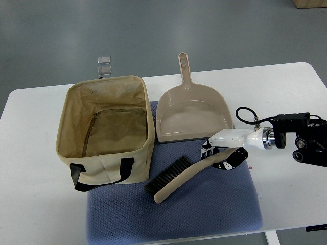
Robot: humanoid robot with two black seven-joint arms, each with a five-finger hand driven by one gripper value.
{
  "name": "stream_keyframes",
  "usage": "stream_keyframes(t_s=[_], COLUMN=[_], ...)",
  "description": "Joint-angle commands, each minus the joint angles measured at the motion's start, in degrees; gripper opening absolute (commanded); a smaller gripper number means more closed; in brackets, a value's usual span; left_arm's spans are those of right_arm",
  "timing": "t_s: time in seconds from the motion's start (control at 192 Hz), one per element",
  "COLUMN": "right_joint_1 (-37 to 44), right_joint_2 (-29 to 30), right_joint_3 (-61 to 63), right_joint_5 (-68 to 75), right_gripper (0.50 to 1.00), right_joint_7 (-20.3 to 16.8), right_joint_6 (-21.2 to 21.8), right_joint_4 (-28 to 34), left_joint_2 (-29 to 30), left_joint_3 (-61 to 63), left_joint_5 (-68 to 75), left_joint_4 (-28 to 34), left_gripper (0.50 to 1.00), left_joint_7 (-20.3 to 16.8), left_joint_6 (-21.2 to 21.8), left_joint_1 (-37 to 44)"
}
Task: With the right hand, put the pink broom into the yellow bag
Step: 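Lift the brush with the right hand and carry it toward the bag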
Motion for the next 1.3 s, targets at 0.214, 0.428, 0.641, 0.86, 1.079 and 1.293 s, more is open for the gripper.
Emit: stream_keyframes(t_s=[0.214,0.428,0.641,0.86,1.079,1.293], right_joint_1=[0.14,0.14,-0.04,0.22,2.59,8.04], right_joint_2=[-4.66,-9.23,-15.03,-18.90,-19.34,-13.54], right_joint_3=[4.00,8.39,17.36,28.16,33.88,34.14], right_joint_5=[0.62,0.88,1.14,3.25,3.69,3.60], right_gripper=[0.500,0.500,0.500,0.500,0.500,0.500], right_joint_7=[5.04,8.47,9.01,9.01,9.01,8.47], right_joint_6=[0.06,2.35,9.91,16.94,22.74,23.53], right_joint_4=[0.02,0.11,-0.16,-4.02,-10.70,-14.74], left_joint_2=[0.00,0.00,0.00,0.00,0.00,0.00], left_joint_3=[-0.01,-0.01,-0.01,-0.01,-0.01,-0.01], left_joint_5=[0.05,0.05,0.05,-0.03,-0.04,-0.03], left_joint_4=[0.01,0.01,0.01,0.01,0.01,0.01], left_gripper=[1.000,1.000,1.000,1.000,1.000,1.000], left_joint_7=[0.00,0.00,0.00,0.00,0.00,0.00], left_joint_6=[0.00,0.00,0.00,0.00,0.00,0.00], left_joint_1=[0.00,0.00,0.00,0.00,0.00,0.00])
